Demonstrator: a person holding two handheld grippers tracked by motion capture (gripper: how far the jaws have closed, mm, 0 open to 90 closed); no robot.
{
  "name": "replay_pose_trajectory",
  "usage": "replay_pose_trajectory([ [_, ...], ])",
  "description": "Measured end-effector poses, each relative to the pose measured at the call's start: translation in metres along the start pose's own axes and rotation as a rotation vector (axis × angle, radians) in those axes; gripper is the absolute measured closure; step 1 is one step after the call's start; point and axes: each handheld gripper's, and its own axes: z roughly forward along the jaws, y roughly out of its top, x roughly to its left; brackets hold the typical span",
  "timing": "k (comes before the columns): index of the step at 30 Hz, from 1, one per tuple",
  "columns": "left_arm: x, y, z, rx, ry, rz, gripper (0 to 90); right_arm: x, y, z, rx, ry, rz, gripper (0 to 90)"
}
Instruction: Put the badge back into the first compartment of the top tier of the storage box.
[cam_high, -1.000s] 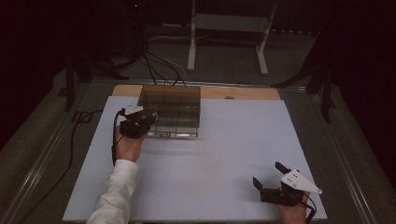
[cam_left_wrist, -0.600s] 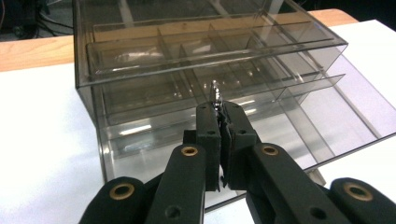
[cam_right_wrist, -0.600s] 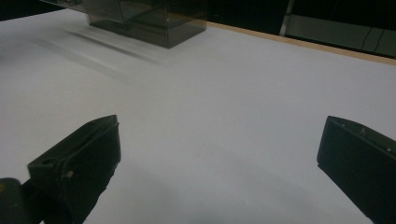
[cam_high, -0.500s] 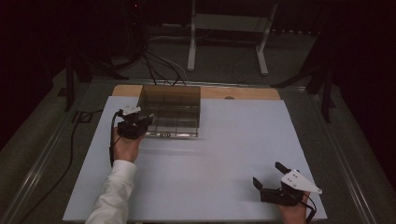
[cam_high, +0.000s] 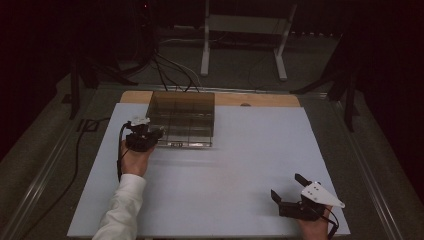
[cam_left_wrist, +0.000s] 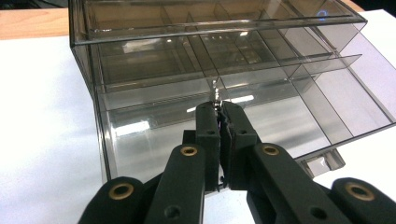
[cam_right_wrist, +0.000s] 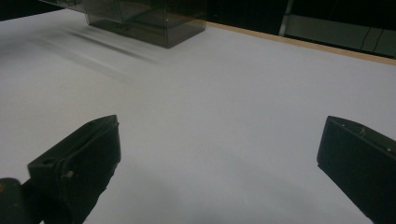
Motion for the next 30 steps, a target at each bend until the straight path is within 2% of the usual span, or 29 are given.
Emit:
replay_pose_trajectory([
  [2, 0.0009, -0.0003, 0.0001, -0.004, -0.002, -0.009, 85.9, -0.0001, 0.0000, -0.0001, 0.001, 0.000, 0.000, 0.0],
  [6, 0.0020, -0.0004, 0.0010, 0.002, -0.004, -0.017, 76.6, -0.0001, 0.0000, 0.0000, 0.001, 0.000, 0.001, 0.0],
  [12, 0.0027, 0.0005, 0.0011, -0.017, -0.002, -0.032, 63.3, -0.0001, 0.0000, 0.0000, 0.002, -0.001, 0.001, 0.0],
  [23, -0.0012, 0.0038, -0.0018, -0.048, 0.015, -0.013, 45.8, -0.0001, 0.0000, -0.0002, 0.001, -0.001, 0.003, 0.0],
  [26, -0.0019, 0.0062, -0.0025, -0.052, 0.029, -0.019, 34.4, -0.0001, -0.0001, -0.0001, 0.001, -0.001, 0.004, 0.0],
  [27, -0.0035, 0.0073, -0.0034, -0.064, 0.051, -0.004, 30.0, -0.0001, -0.0001, -0.0001, 0.001, -0.001, 0.004, 0.0],
  [30, -0.0052, 0.0080, -0.0051, -0.084, 0.066, 0.008, 19.0, -0.0001, -0.0001, 0.0000, 0.002, -0.001, 0.004, 0.0],
])
